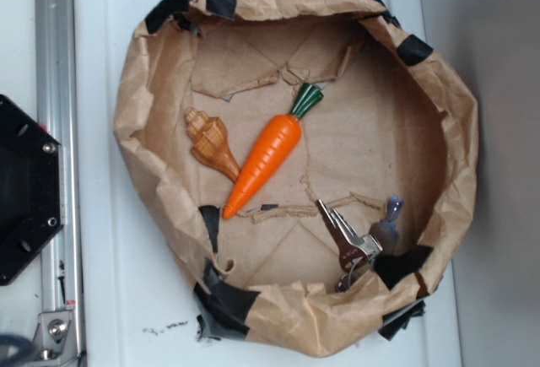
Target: Grab the carrot.
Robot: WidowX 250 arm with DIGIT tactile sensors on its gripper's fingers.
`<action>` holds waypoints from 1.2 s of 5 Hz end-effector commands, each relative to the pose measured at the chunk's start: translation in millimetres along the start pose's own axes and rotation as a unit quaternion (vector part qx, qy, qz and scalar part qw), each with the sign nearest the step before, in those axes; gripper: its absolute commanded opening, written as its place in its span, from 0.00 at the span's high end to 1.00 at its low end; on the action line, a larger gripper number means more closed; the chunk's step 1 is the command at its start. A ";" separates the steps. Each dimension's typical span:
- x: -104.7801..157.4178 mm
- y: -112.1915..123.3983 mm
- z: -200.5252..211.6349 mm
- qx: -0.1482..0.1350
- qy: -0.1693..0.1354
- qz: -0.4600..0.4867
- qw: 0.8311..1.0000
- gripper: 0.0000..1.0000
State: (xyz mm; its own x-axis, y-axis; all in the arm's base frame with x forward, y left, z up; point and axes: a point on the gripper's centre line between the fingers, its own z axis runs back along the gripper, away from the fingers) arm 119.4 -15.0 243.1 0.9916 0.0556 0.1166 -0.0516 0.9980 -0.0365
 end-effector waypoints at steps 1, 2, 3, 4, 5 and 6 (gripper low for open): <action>0.0 0.0 0.0 0.000 0.000 0.000 1.000 0.00; 46.7 27.6 -43.1 0.014 0.014 0.038 0.999 0.00; 94.0 53.9 -73.7 -0.015 -0.033 0.103 0.994 0.00; 137.4 61.2 -120.2 -0.037 -0.076 0.155 0.984 0.00; 137.9 51.8 -166.5 -0.063 -0.044 0.164 0.984 0.00; 129.7 29.3 -208.2 -0.061 0.022 0.156 0.986 0.00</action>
State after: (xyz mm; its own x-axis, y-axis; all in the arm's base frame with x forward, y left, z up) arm 266.9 17.6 41.2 0.9281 0.3723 0.0014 -0.3663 0.9138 -0.1752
